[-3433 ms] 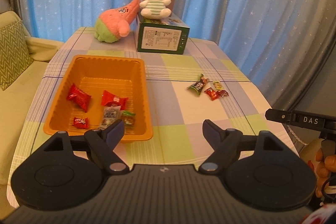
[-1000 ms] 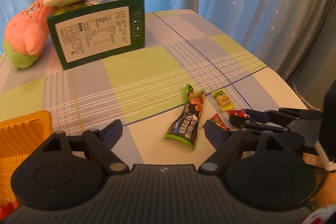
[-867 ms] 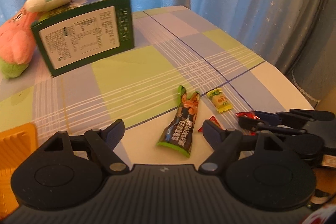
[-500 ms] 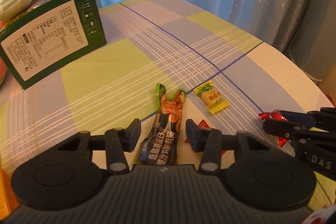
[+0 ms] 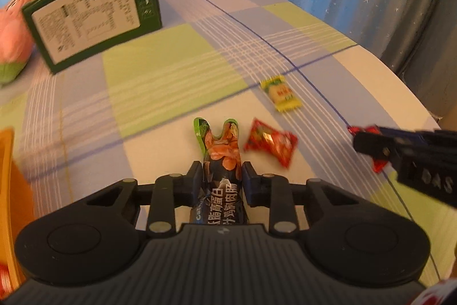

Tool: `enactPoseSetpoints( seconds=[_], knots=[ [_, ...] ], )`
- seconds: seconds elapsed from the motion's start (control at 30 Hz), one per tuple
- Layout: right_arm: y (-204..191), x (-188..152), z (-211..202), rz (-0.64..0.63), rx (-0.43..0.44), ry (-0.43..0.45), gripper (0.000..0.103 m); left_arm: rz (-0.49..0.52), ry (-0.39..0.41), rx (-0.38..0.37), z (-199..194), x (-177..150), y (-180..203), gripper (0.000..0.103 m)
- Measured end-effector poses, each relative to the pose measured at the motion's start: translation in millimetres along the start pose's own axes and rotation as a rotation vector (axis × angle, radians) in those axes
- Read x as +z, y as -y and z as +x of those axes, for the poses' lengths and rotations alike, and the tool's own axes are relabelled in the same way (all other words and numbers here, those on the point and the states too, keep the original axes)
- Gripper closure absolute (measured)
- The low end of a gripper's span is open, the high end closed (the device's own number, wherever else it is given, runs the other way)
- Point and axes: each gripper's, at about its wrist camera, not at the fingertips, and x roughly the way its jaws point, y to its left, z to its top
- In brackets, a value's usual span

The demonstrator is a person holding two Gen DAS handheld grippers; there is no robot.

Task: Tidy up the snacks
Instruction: 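Carry the snack stick with the left tool while the right tool carries the red candy toward the tray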

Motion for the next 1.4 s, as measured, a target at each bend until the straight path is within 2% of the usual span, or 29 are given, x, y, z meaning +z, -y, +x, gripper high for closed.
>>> enactPoseSetpoints(
  seconds=[0.2, 0.33, 0.63, 0.9, 1.4],
  knots=[
    [-14, -1, -23, -0.021, 0.038, -0.001, 0.078, -0.085, 0.025, -0.003, -45, -47, -3, 0.077],
    [-30, -2, -43, -0.067, 0.052, 0.007, 0.077, -0.133, 0.044, 0.008, -74, -66, -9, 0.077],
    [-68, -14, -89, -0.181, 0.067, 0.027, 0.077, -0.222, 0.111, 0.024, -140, -88, -21, 0.077],
    [-92, -37, -133, -0.196, 0.109, 0.031, 0.077, -0.276, 0.168, 0.029, -195, -104, -30, 0.077],
    [-135, -75, -174, -0.258, 0.138, 0.017, 0.077, -0.34, 0.198, 0.074, -255, -147, -51, 0.077]
  ],
)
